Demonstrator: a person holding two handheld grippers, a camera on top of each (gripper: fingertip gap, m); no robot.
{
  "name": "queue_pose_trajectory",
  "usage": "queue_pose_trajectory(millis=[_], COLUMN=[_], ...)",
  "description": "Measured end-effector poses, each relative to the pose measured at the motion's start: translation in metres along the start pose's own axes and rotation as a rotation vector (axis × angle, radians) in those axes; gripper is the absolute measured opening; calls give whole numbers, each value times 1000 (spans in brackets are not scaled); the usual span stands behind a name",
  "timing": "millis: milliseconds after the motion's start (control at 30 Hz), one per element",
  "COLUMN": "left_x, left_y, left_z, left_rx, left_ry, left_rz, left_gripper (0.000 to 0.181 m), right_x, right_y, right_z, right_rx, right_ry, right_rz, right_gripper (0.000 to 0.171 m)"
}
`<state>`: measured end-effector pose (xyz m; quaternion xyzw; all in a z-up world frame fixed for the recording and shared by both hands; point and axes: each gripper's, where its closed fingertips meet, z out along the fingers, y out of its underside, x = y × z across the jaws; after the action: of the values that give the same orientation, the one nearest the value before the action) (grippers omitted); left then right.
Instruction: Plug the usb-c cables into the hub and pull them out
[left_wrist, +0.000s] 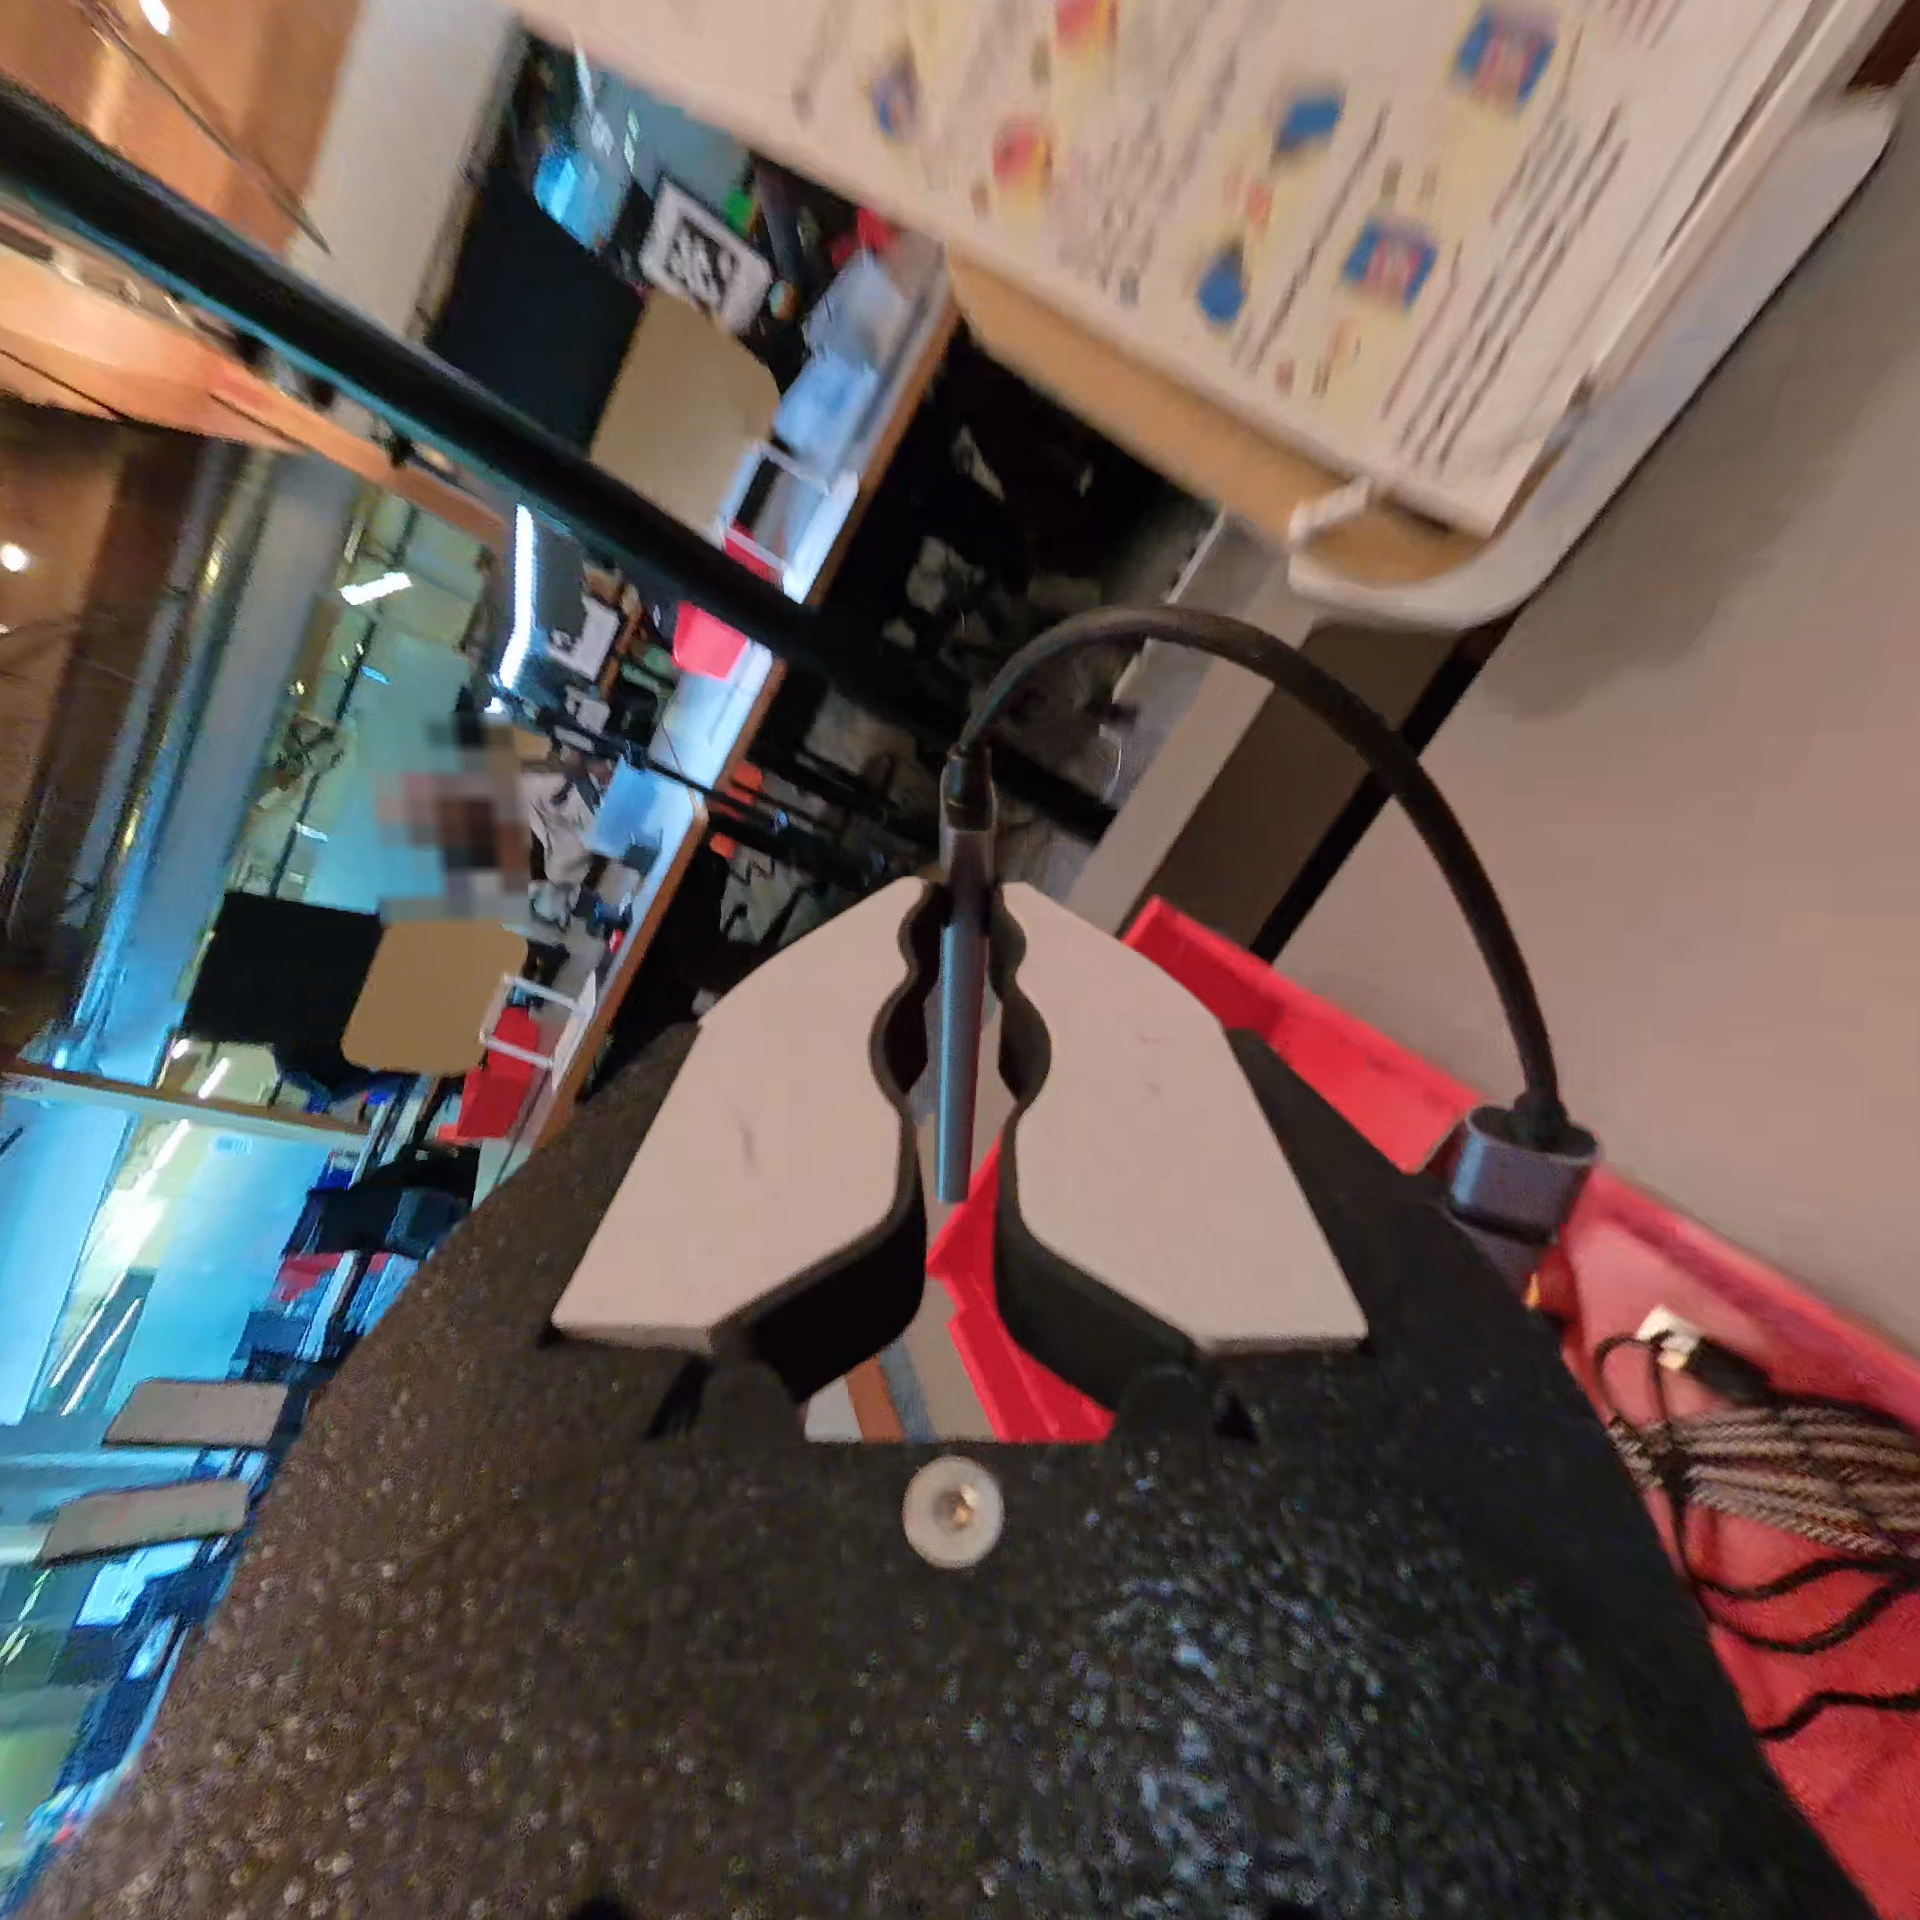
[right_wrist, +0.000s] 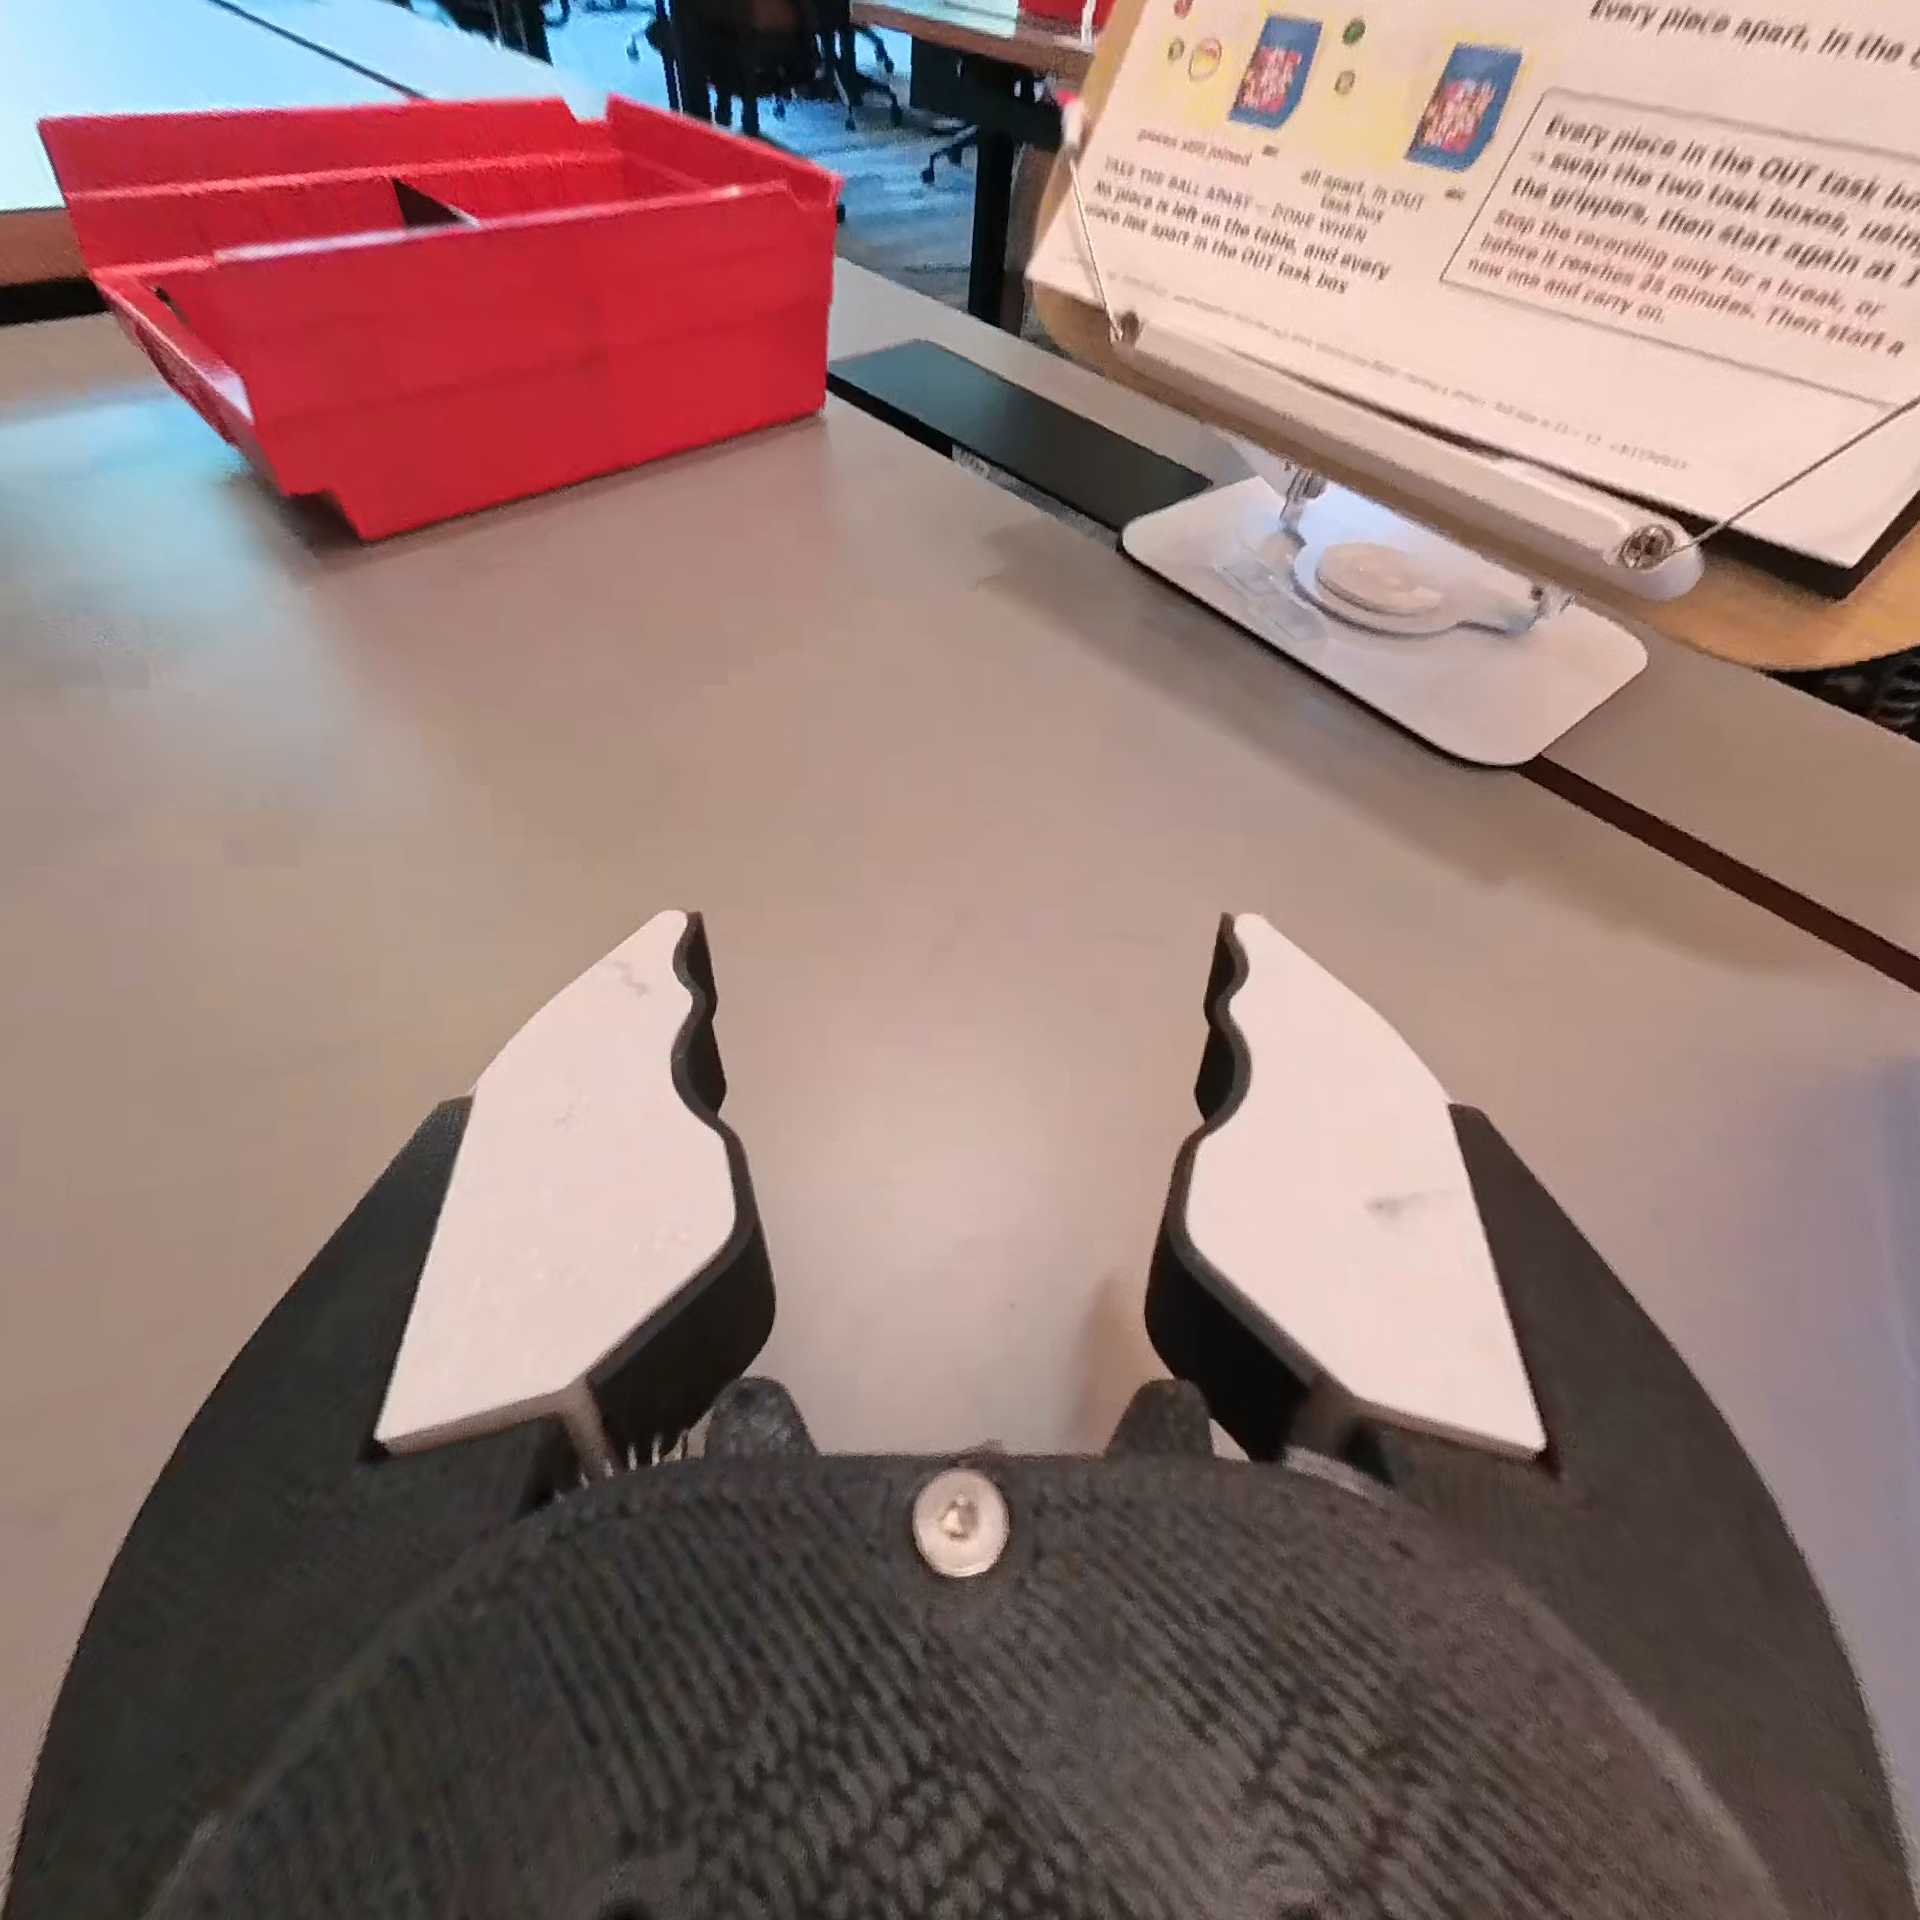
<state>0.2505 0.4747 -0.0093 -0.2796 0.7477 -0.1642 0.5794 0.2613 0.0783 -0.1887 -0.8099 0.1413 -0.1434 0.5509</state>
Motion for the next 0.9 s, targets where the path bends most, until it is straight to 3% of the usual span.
queue_pose_trajectory(millis=[33, 200, 367, 500, 633, 900], left_x=[-1, 25, 91, 151, 193, 237], left_y=[-18, -106, -170, -209, -229, -232], left_z=[-10, -53, -77, -91, -95, -86], left_rx=[46, 282, 484, 646, 732, 742], left_ry=[-5, 90, 264, 434, 528, 655], left_rz=[-15, -144, -345, -614, -898, -1249], left_gripper=[8, 8, 8, 9, 8, 8], right_x=[0, -8, -20, -40, -68, -67], right_y=[-5, -29, -63, -87, -99, -105], right_z=[-1, -3, 7, 13, 10, -19], right_rx=[16, 90, 224, 336, 467, 674], right_ry=[3, 7, -8, -90, -121, 41], right_rz=[-1, -39, -73, -98, -175, -265], right_gripper=[90, 90, 85, 82, 88, 43])
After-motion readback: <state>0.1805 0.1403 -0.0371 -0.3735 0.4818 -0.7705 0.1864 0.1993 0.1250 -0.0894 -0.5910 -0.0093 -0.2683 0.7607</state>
